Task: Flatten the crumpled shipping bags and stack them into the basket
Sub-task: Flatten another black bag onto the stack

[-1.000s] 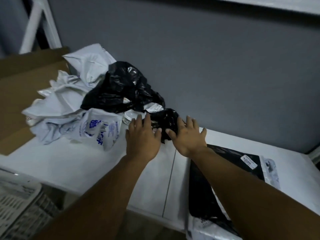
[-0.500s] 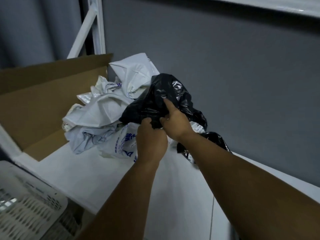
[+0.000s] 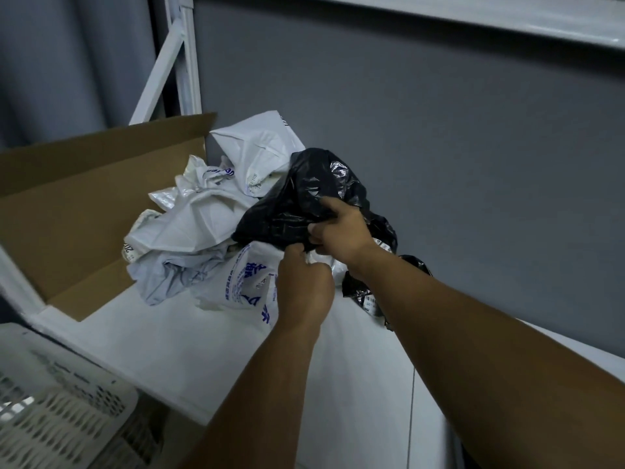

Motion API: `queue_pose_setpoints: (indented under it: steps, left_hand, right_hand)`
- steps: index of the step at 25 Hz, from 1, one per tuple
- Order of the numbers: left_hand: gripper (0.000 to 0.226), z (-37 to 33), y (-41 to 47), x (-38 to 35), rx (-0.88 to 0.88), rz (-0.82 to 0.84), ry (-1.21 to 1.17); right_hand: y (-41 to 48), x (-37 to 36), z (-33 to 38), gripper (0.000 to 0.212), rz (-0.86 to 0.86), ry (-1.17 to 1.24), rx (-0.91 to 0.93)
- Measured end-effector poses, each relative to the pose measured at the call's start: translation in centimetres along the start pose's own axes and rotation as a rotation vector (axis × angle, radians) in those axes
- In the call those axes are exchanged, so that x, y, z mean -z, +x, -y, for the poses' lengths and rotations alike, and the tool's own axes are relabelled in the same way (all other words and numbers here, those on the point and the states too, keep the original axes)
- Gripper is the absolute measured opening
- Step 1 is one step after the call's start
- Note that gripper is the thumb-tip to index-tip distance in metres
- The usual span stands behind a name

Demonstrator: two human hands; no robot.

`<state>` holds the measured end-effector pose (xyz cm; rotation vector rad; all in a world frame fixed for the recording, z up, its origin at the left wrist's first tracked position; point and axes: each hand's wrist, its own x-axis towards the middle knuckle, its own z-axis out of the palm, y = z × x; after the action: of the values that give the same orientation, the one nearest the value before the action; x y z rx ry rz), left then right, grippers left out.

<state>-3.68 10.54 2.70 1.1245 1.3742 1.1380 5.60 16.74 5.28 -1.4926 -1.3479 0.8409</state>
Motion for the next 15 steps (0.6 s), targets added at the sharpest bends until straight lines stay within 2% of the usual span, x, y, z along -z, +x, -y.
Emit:
queue_pose_setpoints:
  steps: [2,4,8,12,15]
  left_hand:
    - [0.04,-0.3,-0.3,0.2,0.004,0.016,-0.027]
    - [0.04,-0.6,0.1,0.7,0.039,0.033,-0.072]
    - [0.028,-1.2,0.7,1.6,0.121,0.018,-0.224]
    - [0.057,-1.5,-0.6,1.4,0.11,0.001,-0.296]
    - [0.063,-1.5,-1.1,0.1,0.154,0.031,-0.326]
  right_hand:
    - [-0.2,-0.8,0.5,0.05,0.078,0.052,-0.049]
    - [-0.2,-1.5,0.6,0.049,0.091,0.085,-0.102]
    - [0.1,-1.4,1.2,0.04,-0.086,0.191,-0.021]
    - [-0.4,2.1,4.2,0.037,-0.215,0.427,0.062]
    - [-3.2,6.3,6.8,0.034,-0.26,0.507,0.131]
